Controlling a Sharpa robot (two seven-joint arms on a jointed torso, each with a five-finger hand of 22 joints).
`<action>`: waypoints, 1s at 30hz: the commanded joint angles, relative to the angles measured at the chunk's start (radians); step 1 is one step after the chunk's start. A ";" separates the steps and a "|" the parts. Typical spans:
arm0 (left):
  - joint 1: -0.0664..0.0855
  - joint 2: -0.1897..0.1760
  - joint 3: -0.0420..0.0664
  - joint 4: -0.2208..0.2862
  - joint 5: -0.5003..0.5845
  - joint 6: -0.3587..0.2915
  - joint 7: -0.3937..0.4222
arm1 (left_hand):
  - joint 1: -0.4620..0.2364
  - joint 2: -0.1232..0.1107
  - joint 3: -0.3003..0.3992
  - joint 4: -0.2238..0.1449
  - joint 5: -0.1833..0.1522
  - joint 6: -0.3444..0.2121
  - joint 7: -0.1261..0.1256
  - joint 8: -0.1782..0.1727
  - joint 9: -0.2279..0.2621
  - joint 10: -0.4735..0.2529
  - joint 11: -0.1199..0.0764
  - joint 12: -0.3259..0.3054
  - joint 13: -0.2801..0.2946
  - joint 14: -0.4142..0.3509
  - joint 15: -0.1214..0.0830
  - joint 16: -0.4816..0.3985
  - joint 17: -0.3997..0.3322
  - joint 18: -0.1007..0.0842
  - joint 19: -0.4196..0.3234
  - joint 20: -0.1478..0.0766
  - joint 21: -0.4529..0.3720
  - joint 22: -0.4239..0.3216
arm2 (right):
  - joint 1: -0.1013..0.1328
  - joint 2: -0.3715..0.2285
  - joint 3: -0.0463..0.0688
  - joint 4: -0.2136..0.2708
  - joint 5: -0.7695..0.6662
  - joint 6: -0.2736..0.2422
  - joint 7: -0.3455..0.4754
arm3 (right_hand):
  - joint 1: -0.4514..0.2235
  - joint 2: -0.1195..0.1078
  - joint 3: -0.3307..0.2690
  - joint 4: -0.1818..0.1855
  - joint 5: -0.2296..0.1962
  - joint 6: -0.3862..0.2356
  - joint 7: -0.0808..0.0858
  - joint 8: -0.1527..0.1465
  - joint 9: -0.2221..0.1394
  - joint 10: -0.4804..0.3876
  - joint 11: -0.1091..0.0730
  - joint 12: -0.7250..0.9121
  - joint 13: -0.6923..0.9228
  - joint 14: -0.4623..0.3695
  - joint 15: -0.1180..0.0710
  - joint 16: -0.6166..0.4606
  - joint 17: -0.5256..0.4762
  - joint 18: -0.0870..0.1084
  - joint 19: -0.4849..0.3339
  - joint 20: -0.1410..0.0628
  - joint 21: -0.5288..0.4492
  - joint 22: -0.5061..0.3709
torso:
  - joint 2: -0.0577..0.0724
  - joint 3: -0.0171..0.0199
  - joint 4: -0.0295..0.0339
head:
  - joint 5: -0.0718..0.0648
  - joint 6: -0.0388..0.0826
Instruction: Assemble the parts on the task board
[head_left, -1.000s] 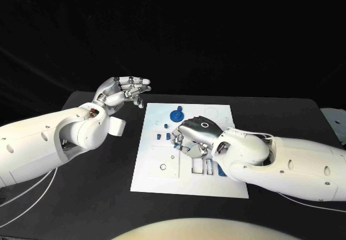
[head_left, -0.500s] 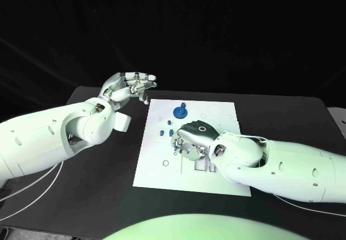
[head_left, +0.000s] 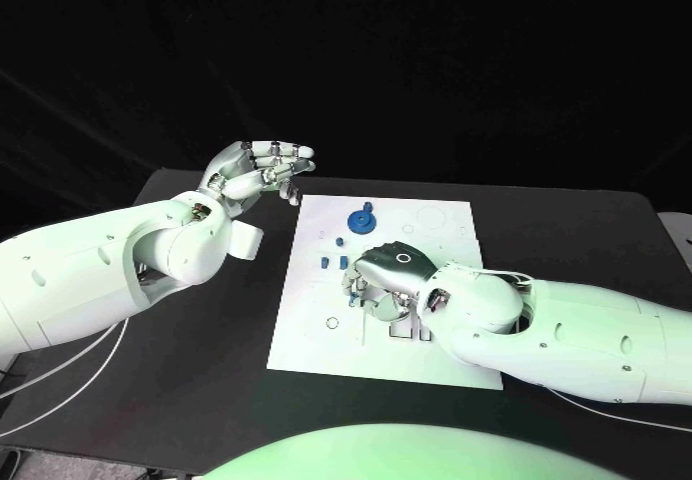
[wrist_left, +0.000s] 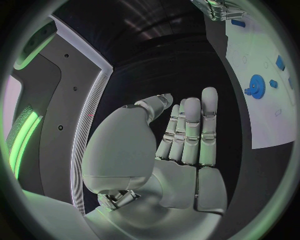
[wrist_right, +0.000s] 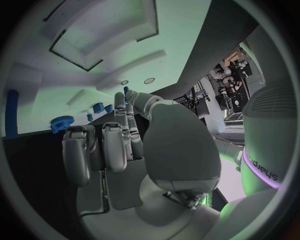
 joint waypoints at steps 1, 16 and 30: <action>0.001 0.002 0.001 0.002 0.004 0.006 0.003 | 0.010 0.002 0.001 -0.005 0.006 -0.008 0.002 -0.003 -0.001 -0.009 0.001 0.006 0.001 -0.008 -0.002 -0.005 -0.002 0.015 -0.001 -0.001 -0.005 -0.001 | -0.002 0.003 -0.001 -0.003 -0.016 0.026 0.004 | -0.009 -0.002 -0.004 0.001 -0.001 0.007 0.002 0.003 0.002 -0.001 -0.001 -0.003 0.001 0.066 -0.005 0.005 0.045 -0.009 0.067 -0.007 -0.001 0.197 | -0.001 0.0001 0.0008 | 0.001 -0.002; 0.001 0.000 0.001 0.004 0.004 0.006 0.002 | 0.010 0.002 0.001 -0.005 0.006 -0.008 0.002 -0.003 -0.001 -0.009 0.001 0.006 0.001 -0.008 -0.002 -0.005 -0.002 0.015 -0.001 -0.001 -0.005 -0.001 | -0.005 0.012 -0.003 -0.018 -0.019 0.032 0.008 | -0.011 -0.002 -0.004 0.002 -0.002 0.006 0.001 0.003 0.002 -0.001 -0.001 -0.004 0.001 0.066 -0.004 0.005 0.045 -0.009 0.067 -0.007 -0.002 0.196 | 0.000 0.0000 0.0005 | 0.003 -0.008; 0.001 -0.001 0.001 0.005 0.003 0.005 0.002 | 0.010 0.003 0.000 -0.005 0.006 -0.009 0.002 -0.003 -0.001 -0.012 0.002 0.009 0.002 -0.010 -0.001 -0.005 -0.002 0.015 -0.001 0.000 -0.006 -0.002 | -0.008 0.027 -0.005 -0.029 -0.021 0.059 0.002 | -0.014 -0.001 -0.004 0.002 -0.005 0.005 0.001 0.003 0.003 -0.001 -0.001 -0.005 0.002 0.065 -0.005 0.005 0.044 -0.009 0.066 -0.007 -0.003 0.195 | 0.000 -0.0003 0.0009 | 0.003 -0.013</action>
